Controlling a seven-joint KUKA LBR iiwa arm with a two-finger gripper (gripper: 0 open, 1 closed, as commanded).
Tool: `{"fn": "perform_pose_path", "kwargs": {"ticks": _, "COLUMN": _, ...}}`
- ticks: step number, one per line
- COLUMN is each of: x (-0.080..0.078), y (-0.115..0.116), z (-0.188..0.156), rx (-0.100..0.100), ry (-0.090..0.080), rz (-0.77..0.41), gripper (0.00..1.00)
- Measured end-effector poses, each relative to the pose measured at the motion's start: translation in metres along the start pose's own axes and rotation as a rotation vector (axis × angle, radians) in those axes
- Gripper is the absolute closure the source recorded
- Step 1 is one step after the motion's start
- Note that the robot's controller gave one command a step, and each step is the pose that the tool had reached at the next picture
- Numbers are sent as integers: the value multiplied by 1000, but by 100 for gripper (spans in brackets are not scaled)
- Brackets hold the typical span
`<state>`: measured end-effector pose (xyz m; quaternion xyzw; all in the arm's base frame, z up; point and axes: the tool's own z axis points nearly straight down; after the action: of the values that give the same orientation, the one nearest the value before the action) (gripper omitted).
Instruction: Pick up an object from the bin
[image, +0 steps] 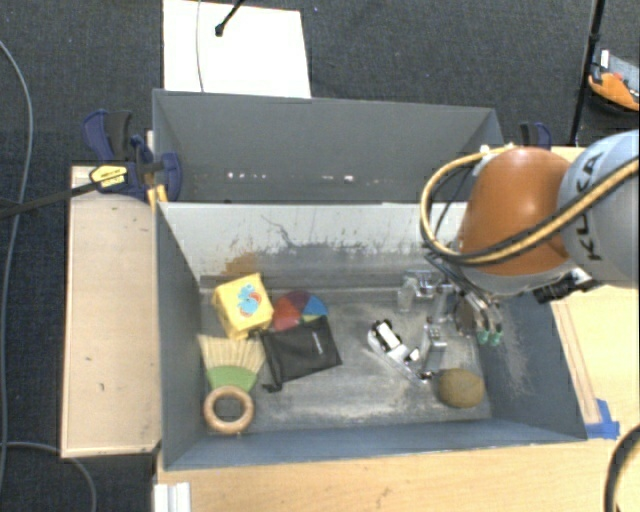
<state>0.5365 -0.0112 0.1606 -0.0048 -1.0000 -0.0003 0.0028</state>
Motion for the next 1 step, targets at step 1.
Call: {"fn": "perform_pose_path", "kwargs": {"ticks": 1, "x": -2, "y": 0, "z": -4, "rx": 0, "ry": -8, "rz": -1, "gripper": 100}}
